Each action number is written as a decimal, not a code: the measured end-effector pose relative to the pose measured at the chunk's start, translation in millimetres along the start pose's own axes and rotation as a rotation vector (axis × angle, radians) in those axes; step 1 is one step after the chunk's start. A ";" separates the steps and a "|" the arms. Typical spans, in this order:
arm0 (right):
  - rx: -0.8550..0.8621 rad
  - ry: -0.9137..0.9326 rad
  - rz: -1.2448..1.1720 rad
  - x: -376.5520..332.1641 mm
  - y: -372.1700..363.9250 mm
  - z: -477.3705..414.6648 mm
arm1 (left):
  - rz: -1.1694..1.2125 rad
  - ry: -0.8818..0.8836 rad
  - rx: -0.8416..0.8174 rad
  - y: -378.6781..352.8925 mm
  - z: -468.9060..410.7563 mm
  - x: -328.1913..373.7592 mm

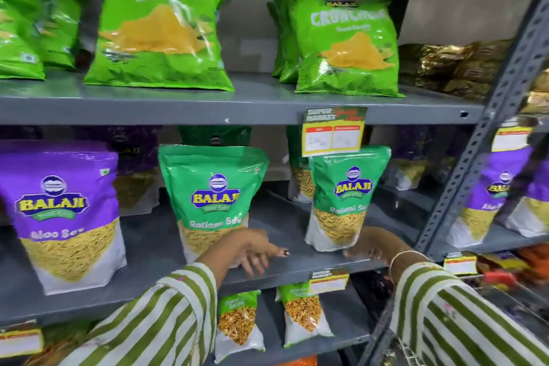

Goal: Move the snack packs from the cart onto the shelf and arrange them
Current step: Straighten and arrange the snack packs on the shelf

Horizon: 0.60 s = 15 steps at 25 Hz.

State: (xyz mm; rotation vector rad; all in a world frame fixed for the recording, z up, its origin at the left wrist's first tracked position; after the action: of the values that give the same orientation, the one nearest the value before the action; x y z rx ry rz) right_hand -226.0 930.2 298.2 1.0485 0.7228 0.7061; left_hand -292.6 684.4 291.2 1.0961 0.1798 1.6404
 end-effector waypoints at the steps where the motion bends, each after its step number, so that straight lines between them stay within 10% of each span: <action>1: 0.093 0.009 -0.048 16.2 6.6 -11.8 | 0.078 -0.075 0.079 -8.8 -13.0 20.3; 7: 0.202 0.101 -0.895 56.7 4.6 -61.5 | 0.438 -0.258 0.443 -44.2 -79.5 82.6; 15: 0.222 0.118 -0.965 48.8 10.0 -51.2 | 0.294 -0.248 0.673 -44.0 -94.5 98.4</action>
State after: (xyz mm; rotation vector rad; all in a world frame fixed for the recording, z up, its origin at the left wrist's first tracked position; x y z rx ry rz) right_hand -240.7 998.1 282.0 0.7233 1.2927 -0.1535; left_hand -327.8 821.1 266.2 1.8987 0.4451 1.7250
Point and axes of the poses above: each hand's wrist, its own z-axis away from the middle knuckle, its own y-axis out of the back of the hand, x = y × z, the point moved 6 cm from there along -z, towards the middle knuckle, and after that the axes turned 10 degrees about x, right-handed, at the moved point
